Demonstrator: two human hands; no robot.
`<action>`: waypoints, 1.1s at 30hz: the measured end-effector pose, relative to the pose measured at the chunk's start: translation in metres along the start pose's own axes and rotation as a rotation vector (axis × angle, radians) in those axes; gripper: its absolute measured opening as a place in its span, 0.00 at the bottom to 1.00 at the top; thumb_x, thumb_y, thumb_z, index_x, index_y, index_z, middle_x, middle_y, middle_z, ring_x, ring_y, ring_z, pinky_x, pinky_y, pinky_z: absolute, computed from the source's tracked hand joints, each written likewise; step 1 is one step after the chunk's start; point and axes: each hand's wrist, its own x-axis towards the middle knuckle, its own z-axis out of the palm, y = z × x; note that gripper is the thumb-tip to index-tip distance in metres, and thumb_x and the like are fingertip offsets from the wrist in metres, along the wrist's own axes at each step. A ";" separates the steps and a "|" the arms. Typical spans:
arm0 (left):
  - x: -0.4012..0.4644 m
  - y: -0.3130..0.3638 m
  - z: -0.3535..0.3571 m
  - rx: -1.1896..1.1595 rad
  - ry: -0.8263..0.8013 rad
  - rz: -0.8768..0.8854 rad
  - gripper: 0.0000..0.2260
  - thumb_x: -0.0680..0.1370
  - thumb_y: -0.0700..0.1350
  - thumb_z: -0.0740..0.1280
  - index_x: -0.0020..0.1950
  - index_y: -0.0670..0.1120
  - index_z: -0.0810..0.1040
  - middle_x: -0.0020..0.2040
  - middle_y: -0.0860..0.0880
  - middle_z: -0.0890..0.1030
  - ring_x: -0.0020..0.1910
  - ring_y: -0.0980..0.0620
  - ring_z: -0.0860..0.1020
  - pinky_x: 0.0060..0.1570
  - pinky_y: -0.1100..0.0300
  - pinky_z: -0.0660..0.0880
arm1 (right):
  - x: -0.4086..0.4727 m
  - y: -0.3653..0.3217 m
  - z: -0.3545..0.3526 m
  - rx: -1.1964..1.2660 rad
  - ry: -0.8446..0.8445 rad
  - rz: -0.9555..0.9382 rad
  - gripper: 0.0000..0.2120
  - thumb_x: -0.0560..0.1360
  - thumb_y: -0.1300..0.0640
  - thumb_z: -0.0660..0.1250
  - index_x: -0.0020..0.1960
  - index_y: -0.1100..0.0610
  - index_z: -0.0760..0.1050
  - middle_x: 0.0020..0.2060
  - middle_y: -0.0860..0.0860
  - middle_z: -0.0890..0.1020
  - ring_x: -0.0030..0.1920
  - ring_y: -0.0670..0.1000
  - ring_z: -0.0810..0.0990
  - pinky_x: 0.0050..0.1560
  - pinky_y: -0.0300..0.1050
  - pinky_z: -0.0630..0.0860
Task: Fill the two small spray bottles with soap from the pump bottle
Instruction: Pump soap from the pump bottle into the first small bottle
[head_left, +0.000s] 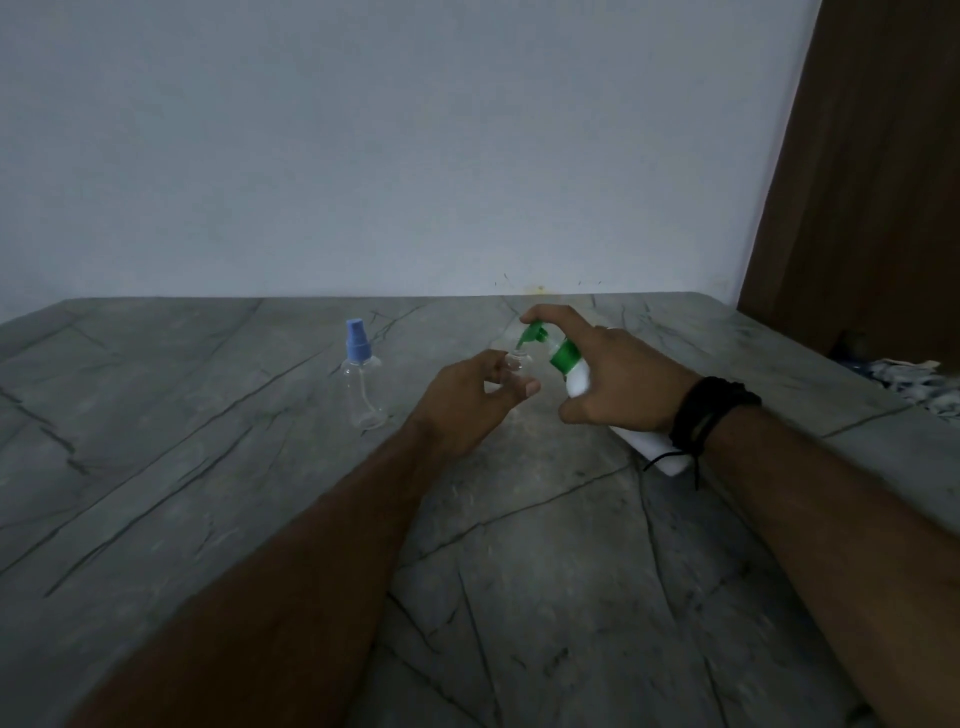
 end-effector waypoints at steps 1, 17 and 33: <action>0.000 0.000 0.000 -0.004 -0.004 -0.001 0.23 0.73 0.65 0.65 0.63 0.54 0.75 0.59 0.56 0.80 0.50 0.62 0.74 0.42 0.73 0.63 | 0.001 -0.001 0.000 -0.006 -0.018 0.005 0.43 0.67 0.59 0.74 0.73 0.39 0.56 0.41 0.54 0.82 0.35 0.52 0.80 0.36 0.50 0.79; 0.003 -0.002 0.000 -0.004 -0.024 -0.019 0.24 0.74 0.63 0.65 0.64 0.52 0.75 0.60 0.53 0.79 0.52 0.59 0.74 0.48 0.63 0.67 | 0.002 -0.010 0.003 0.051 0.007 0.045 0.44 0.67 0.63 0.74 0.74 0.39 0.57 0.48 0.56 0.83 0.40 0.56 0.82 0.41 0.55 0.80; 0.001 0.000 -0.001 -0.017 -0.008 -0.008 0.21 0.74 0.62 0.67 0.61 0.51 0.76 0.55 0.55 0.80 0.51 0.59 0.76 0.41 0.71 0.65 | 0.004 -0.006 0.010 0.053 0.129 -0.019 0.37 0.64 0.63 0.75 0.67 0.44 0.64 0.41 0.47 0.81 0.34 0.45 0.79 0.31 0.35 0.73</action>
